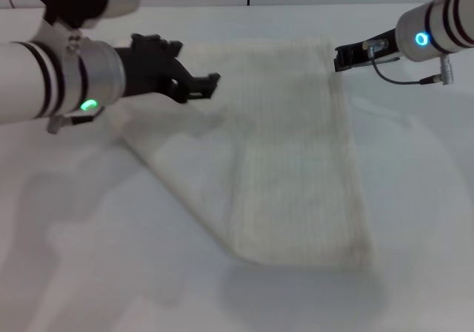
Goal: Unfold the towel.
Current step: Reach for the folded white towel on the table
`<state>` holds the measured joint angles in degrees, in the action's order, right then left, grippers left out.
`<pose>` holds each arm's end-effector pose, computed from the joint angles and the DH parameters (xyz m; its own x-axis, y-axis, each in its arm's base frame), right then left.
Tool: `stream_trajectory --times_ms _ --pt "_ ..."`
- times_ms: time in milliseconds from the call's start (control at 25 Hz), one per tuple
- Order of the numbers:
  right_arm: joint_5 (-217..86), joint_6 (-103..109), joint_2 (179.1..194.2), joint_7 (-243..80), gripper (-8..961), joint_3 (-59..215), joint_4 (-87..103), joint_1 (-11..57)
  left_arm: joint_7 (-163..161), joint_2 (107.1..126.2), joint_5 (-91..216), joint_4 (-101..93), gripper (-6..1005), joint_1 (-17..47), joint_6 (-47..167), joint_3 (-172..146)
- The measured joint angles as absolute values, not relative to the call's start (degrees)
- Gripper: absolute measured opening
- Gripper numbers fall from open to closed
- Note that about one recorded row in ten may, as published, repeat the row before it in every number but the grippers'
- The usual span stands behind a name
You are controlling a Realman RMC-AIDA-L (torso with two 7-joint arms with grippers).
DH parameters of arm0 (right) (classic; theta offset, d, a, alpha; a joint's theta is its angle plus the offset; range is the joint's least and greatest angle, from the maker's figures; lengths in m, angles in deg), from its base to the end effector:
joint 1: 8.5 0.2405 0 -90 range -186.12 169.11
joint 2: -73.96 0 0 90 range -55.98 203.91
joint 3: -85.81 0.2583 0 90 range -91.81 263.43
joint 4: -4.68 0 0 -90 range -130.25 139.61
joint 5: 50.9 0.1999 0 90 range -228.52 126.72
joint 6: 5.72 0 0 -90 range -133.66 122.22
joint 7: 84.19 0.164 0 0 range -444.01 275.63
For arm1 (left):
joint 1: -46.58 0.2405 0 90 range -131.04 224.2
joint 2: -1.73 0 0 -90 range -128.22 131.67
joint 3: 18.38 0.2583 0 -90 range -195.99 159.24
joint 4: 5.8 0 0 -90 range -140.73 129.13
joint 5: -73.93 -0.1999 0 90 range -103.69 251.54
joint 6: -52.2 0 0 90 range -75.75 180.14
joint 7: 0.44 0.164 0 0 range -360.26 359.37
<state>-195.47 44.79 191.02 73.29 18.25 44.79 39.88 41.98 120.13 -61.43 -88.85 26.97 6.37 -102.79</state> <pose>0.2208 0.4537 -0.0337 0.5013 -0.8043 -0.3191 -0.8056 -0.2993 -0.5112 -0.1663 0.3695 -0.0382 0.9237 0.3214 0.2086 0.3806 -0.7080 -0.5949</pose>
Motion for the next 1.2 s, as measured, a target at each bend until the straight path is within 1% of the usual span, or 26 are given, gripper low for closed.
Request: stream_trajectory --times_ms 240,400,600,840,1200 --pt "-196.10 41.48 190.42 73.03 1 18.57 38.40 43.01 42.16 120.21 -60.78 -85.65 780 25.82 9.53 -97.46" --pt "-196.09 40.19 190.37 72.50 2 18.57 36.28 43.99 42.15 120.21 -60.64 -83.81 780 25.40 12.50 -95.25" --pt "-196.14 39.87 190.63 72.37 3 18.35 35.77 44.58 42.09 120.26 -60.23 -80.18 780 24.10 16.95 -92.09" --pt "-196.14 39.67 190.83 72.34 4 18.23 35.72 45.03 42.06 120.38 -56.93 -74.08 780 19.90 20.09 -88.66" --pt "-196.14 39.62 191.05 72.34 6 18.18 35.60 45.14 41.52 120.56 -56.70 -66.64 779 15.87 24.42 -85.94"
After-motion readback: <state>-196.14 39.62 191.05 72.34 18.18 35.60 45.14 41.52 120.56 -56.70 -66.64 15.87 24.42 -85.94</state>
